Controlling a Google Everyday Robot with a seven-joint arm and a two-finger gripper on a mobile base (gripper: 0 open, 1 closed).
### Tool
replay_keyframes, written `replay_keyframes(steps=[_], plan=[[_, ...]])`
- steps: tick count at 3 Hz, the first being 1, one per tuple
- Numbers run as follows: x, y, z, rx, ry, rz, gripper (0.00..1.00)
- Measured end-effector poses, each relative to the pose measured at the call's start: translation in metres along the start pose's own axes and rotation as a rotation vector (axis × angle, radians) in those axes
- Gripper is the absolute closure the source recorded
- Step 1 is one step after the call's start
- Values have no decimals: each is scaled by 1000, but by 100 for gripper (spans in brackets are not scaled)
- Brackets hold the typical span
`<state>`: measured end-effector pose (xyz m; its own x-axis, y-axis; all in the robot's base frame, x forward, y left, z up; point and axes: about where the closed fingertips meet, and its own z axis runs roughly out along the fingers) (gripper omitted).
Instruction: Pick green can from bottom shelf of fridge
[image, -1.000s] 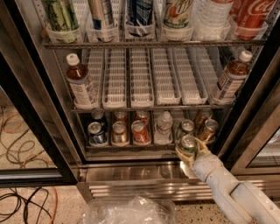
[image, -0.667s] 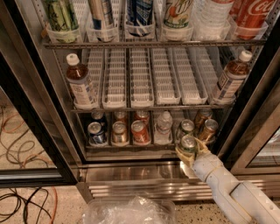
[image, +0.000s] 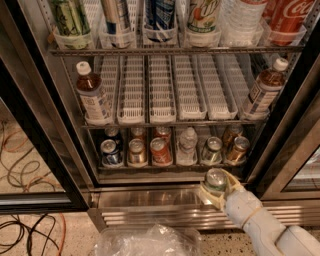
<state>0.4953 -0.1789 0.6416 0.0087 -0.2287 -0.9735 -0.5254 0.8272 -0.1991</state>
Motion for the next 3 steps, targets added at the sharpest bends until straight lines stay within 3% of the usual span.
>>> replay_keyframes(steps=[1,2,3], plan=[[2,39,-38,-69,29,-15,100],[10,94,-90,-145,80,-18,100],[9,95,-91,-147,78,-19,100]])
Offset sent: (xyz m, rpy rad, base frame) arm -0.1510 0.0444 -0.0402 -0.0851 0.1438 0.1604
